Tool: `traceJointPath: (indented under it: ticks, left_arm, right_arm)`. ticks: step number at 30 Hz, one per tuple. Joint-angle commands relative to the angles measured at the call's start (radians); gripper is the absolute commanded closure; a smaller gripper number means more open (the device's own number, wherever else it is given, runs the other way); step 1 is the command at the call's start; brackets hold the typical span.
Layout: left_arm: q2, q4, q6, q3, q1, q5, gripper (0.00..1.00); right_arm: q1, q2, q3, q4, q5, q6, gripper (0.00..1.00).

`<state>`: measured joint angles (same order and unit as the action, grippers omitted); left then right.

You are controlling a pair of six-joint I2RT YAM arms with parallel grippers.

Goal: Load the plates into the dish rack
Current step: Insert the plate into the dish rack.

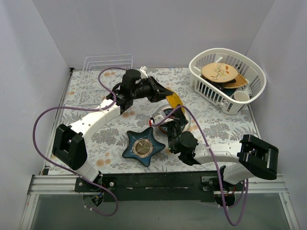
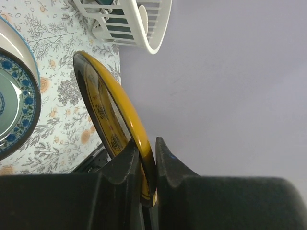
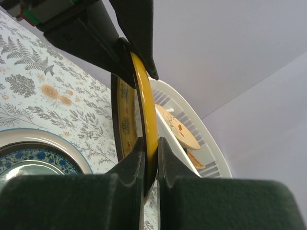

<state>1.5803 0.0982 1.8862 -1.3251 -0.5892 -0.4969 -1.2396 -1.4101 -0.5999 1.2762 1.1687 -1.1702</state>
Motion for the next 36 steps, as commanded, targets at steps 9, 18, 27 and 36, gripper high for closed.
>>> traceJointPath:
  ticks: [9,18,27,36]
  left_arm:
    - [-0.026,-0.028,-0.139,-0.006,0.002,-0.008,1.00]
    - [-0.032,-0.040,-0.134,0.006,0.002,-0.005,1.00]
    - [-0.020,-0.041,-0.167,-0.014,0.008,0.046,1.00]
    - [0.007,-0.045,-0.222,-0.054,0.037,0.090,1.00]
  right_arm:
    - [-0.009,0.091,-0.014,0.158,0.016,0.102,0.48]
    - [-0.012,0.232,0.006,-0.165,0.005,0.366,0.33]
    - [-0.014,0.448,-0.080,-0.864,-0.137,0.867,0.29]
    - [-0.014,0.551,-0.116,-1.123,-0.277,1.090,0.26]
